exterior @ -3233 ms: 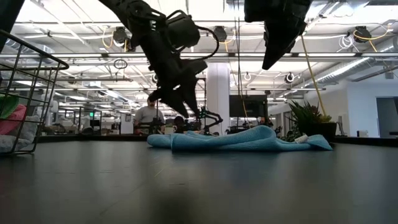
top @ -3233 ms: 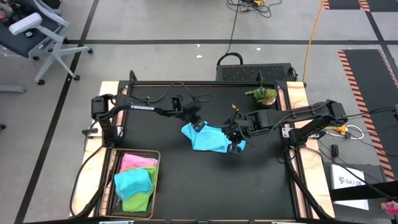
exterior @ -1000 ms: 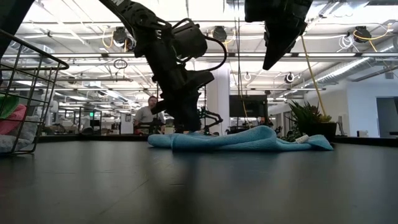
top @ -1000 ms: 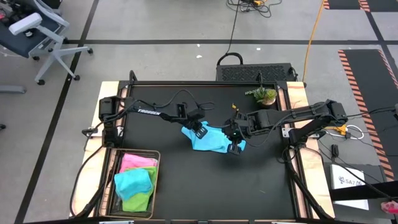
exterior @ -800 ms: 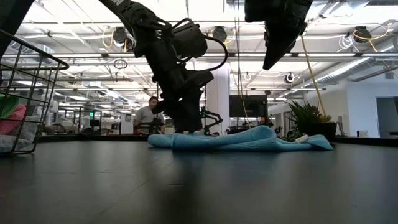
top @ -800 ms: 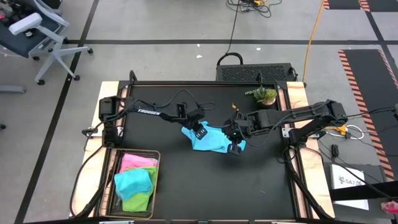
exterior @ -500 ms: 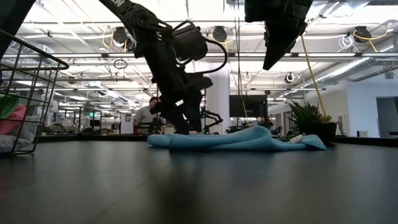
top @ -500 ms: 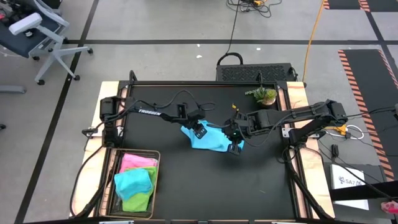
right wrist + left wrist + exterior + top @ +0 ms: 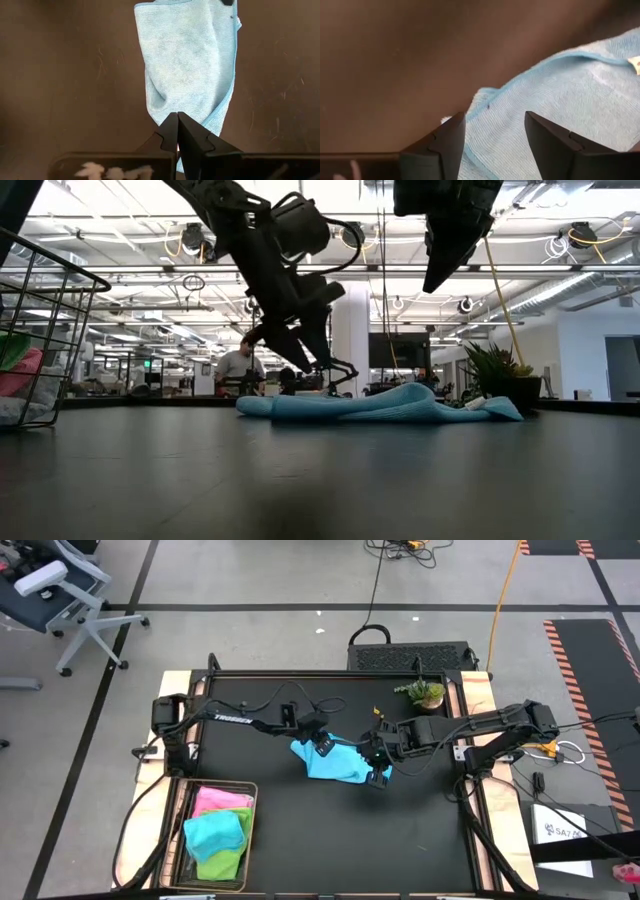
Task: Fold microfiber towels
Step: Fold the blue microfiber cloth
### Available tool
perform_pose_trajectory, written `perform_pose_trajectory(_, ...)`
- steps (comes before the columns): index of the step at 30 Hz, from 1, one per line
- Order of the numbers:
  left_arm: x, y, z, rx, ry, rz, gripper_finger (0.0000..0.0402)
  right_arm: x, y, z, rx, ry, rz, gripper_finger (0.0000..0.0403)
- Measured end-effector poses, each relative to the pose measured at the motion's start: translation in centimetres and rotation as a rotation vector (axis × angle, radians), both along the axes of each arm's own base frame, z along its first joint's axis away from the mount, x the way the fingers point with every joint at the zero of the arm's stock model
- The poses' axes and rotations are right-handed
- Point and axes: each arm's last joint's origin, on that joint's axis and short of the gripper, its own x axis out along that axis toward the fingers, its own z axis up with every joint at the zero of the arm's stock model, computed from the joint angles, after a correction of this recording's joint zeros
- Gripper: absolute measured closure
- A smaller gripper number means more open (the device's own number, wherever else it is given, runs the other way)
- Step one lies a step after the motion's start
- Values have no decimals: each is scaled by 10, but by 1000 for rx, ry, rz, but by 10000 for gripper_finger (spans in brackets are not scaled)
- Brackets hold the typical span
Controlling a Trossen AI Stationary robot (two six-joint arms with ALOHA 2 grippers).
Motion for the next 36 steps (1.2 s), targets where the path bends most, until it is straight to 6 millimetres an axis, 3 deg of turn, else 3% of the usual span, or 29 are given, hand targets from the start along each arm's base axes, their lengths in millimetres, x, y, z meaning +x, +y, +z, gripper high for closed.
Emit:
perform_pose_trajectory(12,2,0,-37,-57,130,3,216,0,0,0,2,-2,-4,403)
perform_pose_trajectory(20,4,0,-40,-84,122,21,214,0,0,0,3,-2,-6,403)
perform_pose_trajectory(24,4,-1,-40,-94,117,18,254,0,0,0,3,-2,-6,403)
perform_pose_trajectory(31,6,-3,-34,-106,83,-41,386,0,0,0,3,-3,-6,403)
perform_pose_trajectory(36,2,-2,-3,-44,-11,-33,396,0,0,0,3,-5,-7,403)
